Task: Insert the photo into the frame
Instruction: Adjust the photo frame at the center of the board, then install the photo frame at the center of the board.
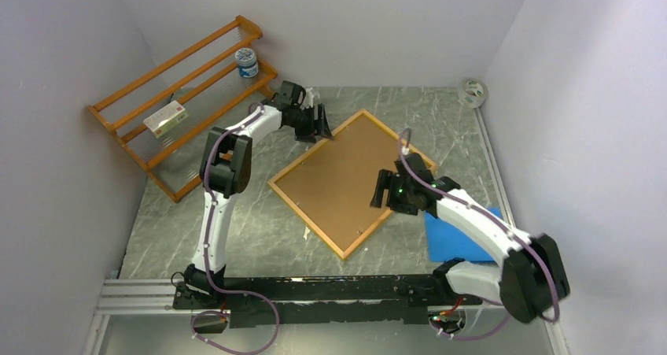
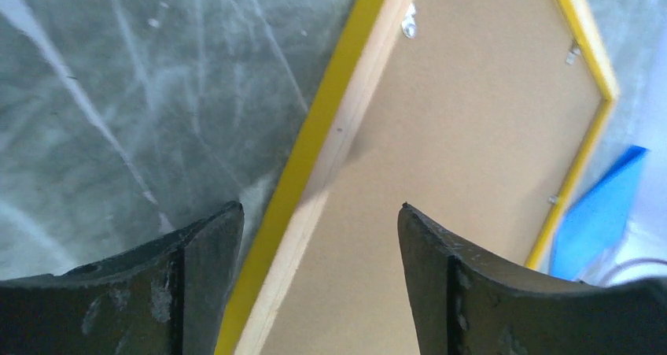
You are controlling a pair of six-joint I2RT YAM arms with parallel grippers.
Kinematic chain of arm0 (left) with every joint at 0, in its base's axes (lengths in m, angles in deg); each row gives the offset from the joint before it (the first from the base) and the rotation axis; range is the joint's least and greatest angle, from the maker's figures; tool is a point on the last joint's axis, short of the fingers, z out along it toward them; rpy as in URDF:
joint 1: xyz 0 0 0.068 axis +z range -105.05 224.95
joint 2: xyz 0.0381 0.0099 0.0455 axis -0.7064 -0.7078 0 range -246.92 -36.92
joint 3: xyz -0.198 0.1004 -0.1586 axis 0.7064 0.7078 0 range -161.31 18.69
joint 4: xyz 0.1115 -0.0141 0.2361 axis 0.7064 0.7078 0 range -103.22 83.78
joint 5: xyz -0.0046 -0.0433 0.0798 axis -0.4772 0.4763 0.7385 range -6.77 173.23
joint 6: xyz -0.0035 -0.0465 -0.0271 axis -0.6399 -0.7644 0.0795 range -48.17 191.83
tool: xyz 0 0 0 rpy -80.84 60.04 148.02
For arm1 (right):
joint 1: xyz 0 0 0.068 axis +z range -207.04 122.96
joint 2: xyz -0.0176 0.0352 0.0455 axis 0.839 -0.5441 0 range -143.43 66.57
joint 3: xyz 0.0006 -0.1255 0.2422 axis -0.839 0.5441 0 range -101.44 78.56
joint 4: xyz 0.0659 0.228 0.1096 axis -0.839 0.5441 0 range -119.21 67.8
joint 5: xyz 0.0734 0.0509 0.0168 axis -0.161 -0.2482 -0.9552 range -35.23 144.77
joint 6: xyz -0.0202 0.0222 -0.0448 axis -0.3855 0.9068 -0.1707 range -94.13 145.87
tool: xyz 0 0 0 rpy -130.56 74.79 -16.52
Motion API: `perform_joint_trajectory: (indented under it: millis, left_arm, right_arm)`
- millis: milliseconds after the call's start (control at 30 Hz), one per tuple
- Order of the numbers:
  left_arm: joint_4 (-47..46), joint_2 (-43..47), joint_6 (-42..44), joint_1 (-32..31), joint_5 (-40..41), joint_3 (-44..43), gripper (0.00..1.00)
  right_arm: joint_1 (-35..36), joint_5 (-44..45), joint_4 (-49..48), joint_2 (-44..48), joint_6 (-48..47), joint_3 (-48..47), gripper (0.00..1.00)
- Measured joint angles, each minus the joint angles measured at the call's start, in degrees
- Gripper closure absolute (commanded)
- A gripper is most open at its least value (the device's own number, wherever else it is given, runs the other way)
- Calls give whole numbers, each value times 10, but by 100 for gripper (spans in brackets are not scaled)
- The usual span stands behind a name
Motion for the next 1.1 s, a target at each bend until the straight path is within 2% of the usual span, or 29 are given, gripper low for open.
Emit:
perform_joint_trajectory:
  millis: [100,200,300,467,667,833,933,1100]
  left_arm:
    - [37,-3,9,-3,45,-29,18]
    - [59,1,11,7,72,-33,17]
    - [71,32,12,22,98,-4,17]
    - [82,156,8,50,125,127,16]
    - [92,303,4,73,136,271,22]
    - [96,310,9,75,135,342,25]
    - [103,288,18,76,130,352,28]
    - [106,255,50,82,112,344,38]
  right_arm:
    - [-1,71,15,79,10,-16,21]
    - [-2,76,8,95,-1,-46,29]
    - [-2,30,-24,44,-16,-74,37]
    - [3,-70,-112,-80,-13,-104,52]
    - [29,-159,-187,-235,21,-204,56]
    - [69,-200,-224,-318,54,-252,54]
    - [89,-214,-233,-340,68,-254,55]
    - [114,-241,-248,-368,88,-255,69]
